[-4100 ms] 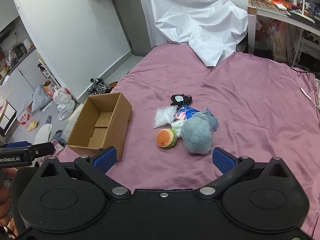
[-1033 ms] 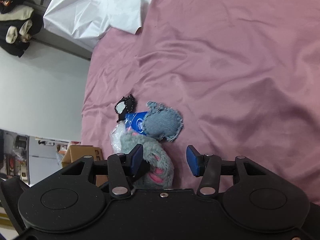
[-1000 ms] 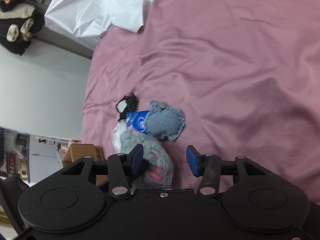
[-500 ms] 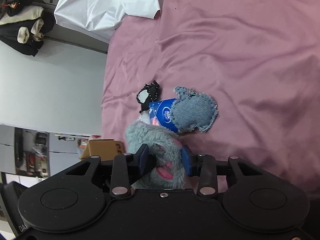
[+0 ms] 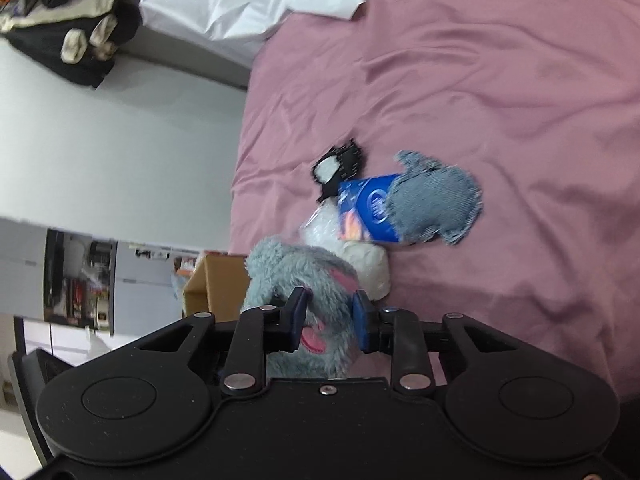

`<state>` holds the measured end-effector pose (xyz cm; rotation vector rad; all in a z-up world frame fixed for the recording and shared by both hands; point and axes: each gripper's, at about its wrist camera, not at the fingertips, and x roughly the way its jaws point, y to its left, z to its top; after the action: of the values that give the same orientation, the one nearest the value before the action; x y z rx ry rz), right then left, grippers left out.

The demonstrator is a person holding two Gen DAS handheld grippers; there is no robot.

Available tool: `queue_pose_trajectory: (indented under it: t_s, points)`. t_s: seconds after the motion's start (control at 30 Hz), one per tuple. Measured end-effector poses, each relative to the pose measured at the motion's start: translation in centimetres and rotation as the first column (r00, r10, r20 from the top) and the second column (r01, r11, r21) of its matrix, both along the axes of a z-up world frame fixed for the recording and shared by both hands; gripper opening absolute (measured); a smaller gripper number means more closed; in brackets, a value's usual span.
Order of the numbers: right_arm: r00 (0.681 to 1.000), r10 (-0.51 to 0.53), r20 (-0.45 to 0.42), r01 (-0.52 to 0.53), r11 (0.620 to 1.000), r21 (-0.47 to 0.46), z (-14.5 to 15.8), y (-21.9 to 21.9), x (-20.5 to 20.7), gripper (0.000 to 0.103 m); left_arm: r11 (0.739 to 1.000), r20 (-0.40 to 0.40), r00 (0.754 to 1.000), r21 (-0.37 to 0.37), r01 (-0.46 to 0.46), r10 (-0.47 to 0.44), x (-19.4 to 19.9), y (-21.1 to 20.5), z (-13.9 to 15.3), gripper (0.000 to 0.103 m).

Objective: Organize soft objects
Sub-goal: 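Lift the grey plush mouse with the right tool and carry it over the box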

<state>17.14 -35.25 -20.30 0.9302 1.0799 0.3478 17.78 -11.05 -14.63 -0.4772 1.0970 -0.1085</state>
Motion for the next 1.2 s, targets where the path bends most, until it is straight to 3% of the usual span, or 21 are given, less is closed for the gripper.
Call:
queue_pose_trajectory:
  t_s: [0.4,0.57,0.73,0.77,0.87,1.2]
  points:
    - [0.994,0.072,0.083,-0.069,0.997,-0.04,2.2,3.7,-0.7,0.012,0.999,0.056,0.998,0.02,-0.036,0.035,-1.3,2.8,2.5,0.041]
    - [0.988,0.081,0.13,-0.076,0.996,-0.046,3.7,5.1,-0.9,0.01,0.99,0.114,0.993,0.14,-0.035,0.019,-2.0,2.8,4.3,0.041]
    - [0.981,0.089,0.174,-0.081,0.995,-0.057,5.4,6.9,-0.9,0.01,0.979,0.166,0.986,0.199,-0.05,0.016,-2.5,3.6,5.9,0.038]
    - [0.98,0.093,0.178,-0.083,0.995,-0.061,5.8,7.2,-0.8,0.01,0.979,0.173,0.985,0.198,-0.049,0.015,-2.6,3.8,6.1,0.031]
    - [0.975,0.106,0.197,-0.092,0.993,-0.079,6.6,8.5,-0.6,0.01,0.977,0.187,0.982,0.205,-0.062,0.023,-2.7,4.5,6.7,0.028]
    - [0.96,0.139,0.243,-0.119,0.988,-0.097,8.3,11.7,0.3,0.01,0.979,0.235,0.97,0.177,-0.103,0.059,-2.8,7.6,8.3,0.024]
